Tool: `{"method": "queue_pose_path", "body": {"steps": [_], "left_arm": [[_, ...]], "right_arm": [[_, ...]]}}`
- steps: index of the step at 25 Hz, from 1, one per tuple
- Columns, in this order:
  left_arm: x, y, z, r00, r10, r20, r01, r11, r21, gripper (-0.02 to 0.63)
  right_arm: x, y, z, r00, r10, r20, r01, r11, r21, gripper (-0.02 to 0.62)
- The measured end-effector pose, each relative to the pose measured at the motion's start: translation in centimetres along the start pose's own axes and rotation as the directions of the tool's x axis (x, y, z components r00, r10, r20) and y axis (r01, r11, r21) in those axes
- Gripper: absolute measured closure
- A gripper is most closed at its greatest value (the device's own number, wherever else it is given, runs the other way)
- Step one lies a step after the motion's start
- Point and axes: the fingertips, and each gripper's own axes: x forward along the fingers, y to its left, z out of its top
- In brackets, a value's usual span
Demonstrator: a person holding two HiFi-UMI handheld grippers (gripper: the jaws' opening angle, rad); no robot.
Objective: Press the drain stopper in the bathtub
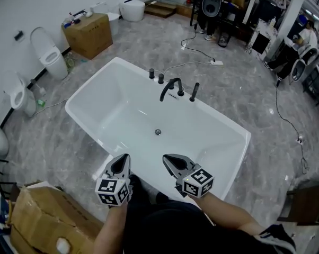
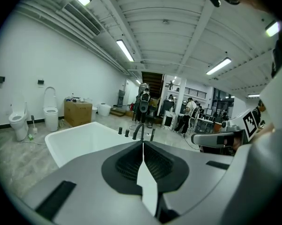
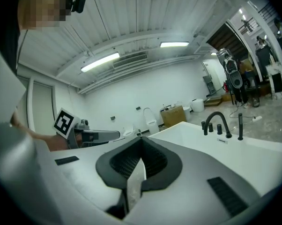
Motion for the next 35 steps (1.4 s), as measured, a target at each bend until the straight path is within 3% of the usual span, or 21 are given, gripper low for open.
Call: {"method": "queue_pose_path", "body": {"steps": [3,10,17,22,35], "left_arm": [[-0.6,0.9,1.3,1.0,0.013,0.023,-0.013,1.0,-0.009,0.584],[-2.0,3.5,5.7,0.999,0.0,0.04,-0.003,0.997,0.072,0.584],[-4.9,5.0,11.6,0.992,0.044,0.116,-0.064,0.983,0.174,0.584],[-5.7,4.8,12.3,0.986,0.073,0.148,-0.097,0.982,0.163,0.584],[-7.8,1.2,10.3,0.988,0.089,0.127,-0.108,0.982,0.157,0.583]], "right_arm": [[0.6,0.3,1.2,1.0,0.015,0.015,-0.016,0.999,0.048,0.583],[2.6,2.9,7.4,0.995,0.039,0.097,-0.024,0.988,-0.15,0.584],[3.6,4.3,10.0,0.992,0.052,0.115,-0.027,0.977,-0.211,0.584],[3.0,4.9,9.2,0.992,0.078,0.101,-0.056,0.977,-0.208,0.584],[0.6,7.2,8.6,0.985,0.146,0.095,-0.122,0.967,-0.222,0.584]]}}
